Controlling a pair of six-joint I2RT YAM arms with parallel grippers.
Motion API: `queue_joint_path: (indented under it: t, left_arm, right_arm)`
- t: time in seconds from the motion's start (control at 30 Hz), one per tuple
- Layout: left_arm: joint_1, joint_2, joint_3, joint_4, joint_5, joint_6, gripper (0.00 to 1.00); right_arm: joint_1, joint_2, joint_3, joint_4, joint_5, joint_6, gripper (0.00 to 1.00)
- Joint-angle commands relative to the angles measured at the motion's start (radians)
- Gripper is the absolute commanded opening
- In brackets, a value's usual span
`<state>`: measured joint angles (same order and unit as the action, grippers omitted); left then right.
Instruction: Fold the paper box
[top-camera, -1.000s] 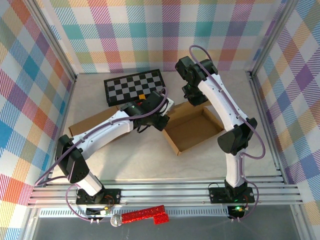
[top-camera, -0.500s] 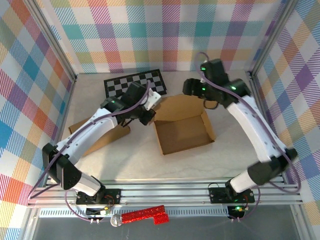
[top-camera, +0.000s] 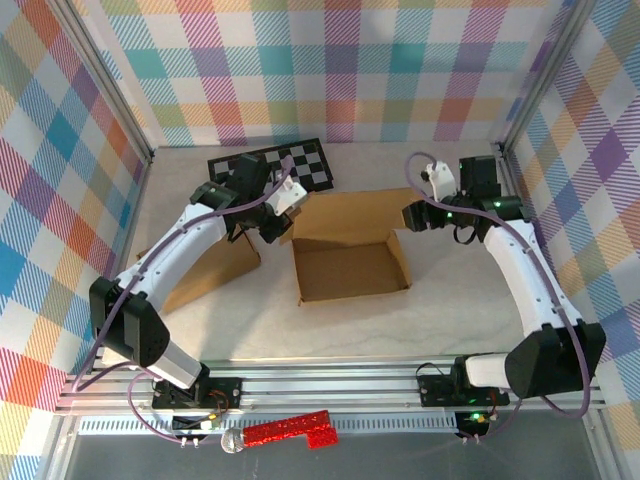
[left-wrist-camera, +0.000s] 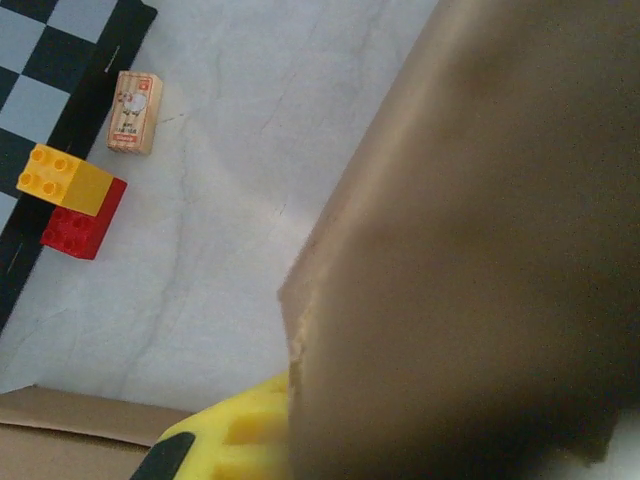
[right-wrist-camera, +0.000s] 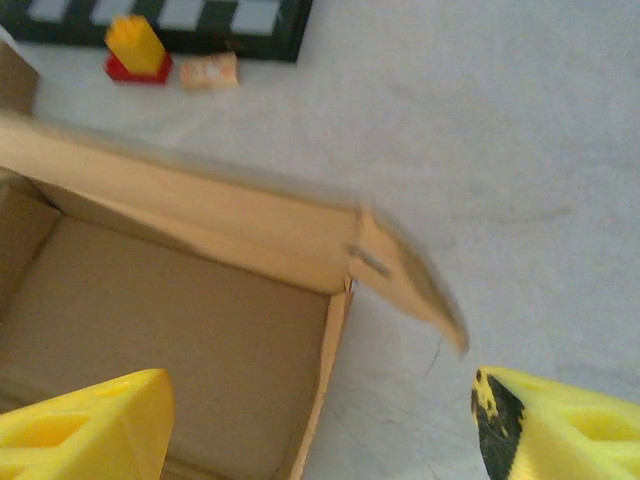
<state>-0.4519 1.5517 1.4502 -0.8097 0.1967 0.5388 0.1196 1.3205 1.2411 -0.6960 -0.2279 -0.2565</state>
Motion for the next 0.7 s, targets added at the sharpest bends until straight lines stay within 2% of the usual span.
queue_joint_path:
  t: [0.0, 0.13, 0.3, 0.4, 0.57, 0.67]
  left_arm:
    - [0.021, 0.019, 0.035, 0.003, 0.026, 0.050, 0.00]
    - [0.043, 0.031, 0.036, 0.013, 0.045, 0.052, 0.00]
    - [0.058, 0.049, 0.047, 0.017, 0.060, 0.058, 0.00]
    - [0.064, 0.061, 0.059, 0.018, 0.063, 0.058, 0.00]
    - [0.065, 0.087, 0.082, 0.020, 0.066, 0.049, 0.00]
    - [0.065, 0.102, 0.095, 0.023, 0.066, 0.035, 0.00]
  right_arm:
    - [-0.045, -0.009, -0.054, 0.154, -0.006, -0.104, 0.80]
    - [-0.058, -0.014, -0.135, 0.263, -0.025, -0.218, 0.84]
    - [-0.079, 0.118, -0.056, 0.226, -0.068, -0.245, 0.85]
    - [-0.080, 0.170, -0.001, 0.224, -0.138, -0.247, 0.85]
    - [-0.075, 0.223, 0.074, 0.164, -0.218, -0.241, 0.77]
    - [-0.072, 0.229, 0.090, 0.135, -0.220, -0.244, 0.64]
